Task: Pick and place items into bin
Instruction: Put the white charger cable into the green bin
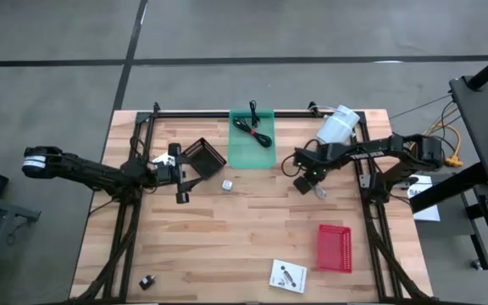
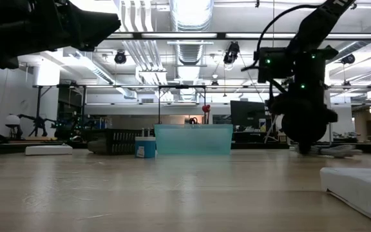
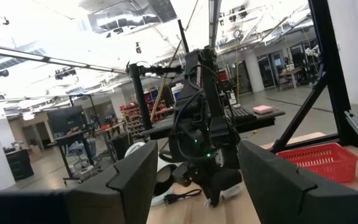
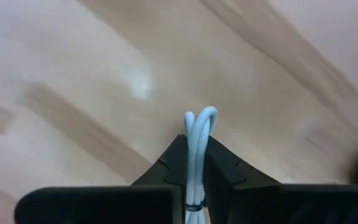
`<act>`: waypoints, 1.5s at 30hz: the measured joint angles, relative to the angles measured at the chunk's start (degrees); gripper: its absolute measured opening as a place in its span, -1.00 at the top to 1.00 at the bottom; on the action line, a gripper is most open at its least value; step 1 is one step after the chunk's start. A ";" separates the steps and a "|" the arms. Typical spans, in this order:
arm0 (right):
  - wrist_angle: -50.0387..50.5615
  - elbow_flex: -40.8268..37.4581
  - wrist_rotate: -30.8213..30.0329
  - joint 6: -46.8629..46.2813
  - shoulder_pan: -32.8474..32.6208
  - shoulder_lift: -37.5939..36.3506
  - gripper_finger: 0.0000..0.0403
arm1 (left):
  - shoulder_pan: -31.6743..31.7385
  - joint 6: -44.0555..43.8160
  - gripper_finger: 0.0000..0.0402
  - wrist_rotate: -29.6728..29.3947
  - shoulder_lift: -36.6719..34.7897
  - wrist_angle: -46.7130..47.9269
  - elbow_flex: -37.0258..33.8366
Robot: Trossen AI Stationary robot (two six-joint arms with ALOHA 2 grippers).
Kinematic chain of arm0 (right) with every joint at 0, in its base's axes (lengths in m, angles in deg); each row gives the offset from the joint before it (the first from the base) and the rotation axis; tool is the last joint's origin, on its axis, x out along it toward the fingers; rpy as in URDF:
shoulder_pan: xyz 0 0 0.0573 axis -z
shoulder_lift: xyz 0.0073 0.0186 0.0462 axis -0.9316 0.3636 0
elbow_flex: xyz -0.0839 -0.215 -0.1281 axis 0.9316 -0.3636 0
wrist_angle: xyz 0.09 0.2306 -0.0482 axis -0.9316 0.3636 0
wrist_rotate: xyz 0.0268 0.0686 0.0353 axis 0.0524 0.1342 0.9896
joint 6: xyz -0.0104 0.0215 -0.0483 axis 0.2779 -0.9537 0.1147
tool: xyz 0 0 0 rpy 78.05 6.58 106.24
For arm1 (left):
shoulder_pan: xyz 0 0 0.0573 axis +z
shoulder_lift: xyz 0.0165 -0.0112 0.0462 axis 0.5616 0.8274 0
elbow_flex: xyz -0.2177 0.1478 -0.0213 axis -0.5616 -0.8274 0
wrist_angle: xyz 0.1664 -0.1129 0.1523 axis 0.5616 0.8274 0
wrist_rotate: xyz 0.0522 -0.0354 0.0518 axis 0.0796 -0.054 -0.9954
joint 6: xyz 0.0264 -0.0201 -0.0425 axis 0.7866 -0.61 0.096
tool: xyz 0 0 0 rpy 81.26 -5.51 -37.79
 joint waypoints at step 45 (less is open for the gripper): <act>-55.00 -0.16 6.57 19.32 -2.19 -0.05 0.91 | 0.00 -0.22 -0.04 0.01 0.05 0.17 -0.19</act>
